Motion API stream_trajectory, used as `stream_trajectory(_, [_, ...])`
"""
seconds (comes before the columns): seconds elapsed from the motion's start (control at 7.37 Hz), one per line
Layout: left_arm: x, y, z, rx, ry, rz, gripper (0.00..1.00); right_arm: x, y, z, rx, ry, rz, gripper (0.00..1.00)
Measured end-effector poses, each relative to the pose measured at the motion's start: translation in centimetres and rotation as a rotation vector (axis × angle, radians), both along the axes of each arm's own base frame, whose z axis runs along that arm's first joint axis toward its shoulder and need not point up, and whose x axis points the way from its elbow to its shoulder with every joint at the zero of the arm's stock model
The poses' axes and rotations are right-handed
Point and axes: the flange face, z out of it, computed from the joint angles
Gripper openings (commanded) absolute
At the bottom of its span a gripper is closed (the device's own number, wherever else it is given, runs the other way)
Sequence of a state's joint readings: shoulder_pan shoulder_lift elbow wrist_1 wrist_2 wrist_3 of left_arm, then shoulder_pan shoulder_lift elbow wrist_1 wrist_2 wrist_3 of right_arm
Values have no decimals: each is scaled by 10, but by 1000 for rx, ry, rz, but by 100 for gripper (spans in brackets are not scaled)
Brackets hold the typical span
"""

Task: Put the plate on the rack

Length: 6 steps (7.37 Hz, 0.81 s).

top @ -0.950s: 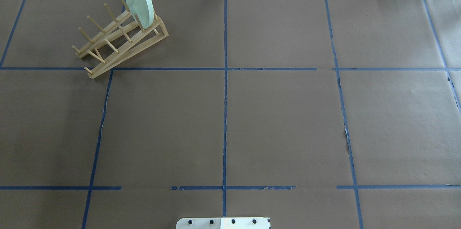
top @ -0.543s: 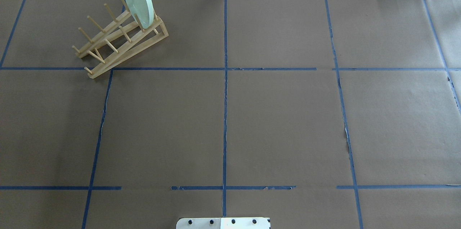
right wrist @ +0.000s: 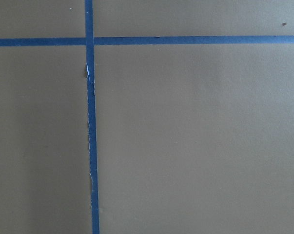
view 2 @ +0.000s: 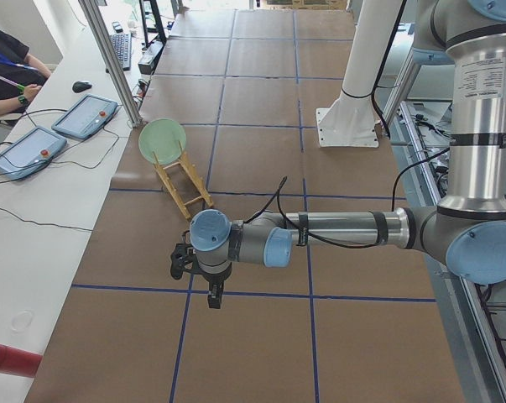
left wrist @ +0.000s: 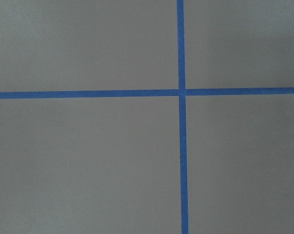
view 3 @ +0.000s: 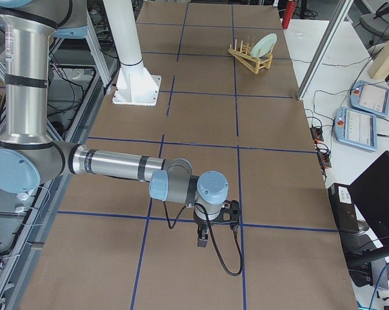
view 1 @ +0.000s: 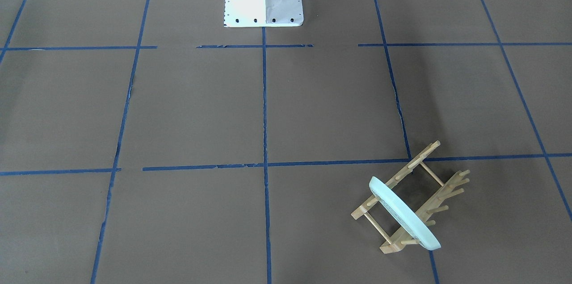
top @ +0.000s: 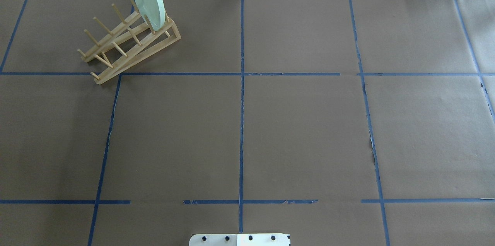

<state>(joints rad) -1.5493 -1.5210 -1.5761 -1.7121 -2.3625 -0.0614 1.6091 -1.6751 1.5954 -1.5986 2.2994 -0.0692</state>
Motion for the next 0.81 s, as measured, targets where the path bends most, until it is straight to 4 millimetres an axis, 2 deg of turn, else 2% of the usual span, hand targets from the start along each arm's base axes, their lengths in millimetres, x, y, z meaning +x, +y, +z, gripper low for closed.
stream_trajectory(0.81, [0,-1,0,1,-3,0,100,0,0,0,0,0,0,100])
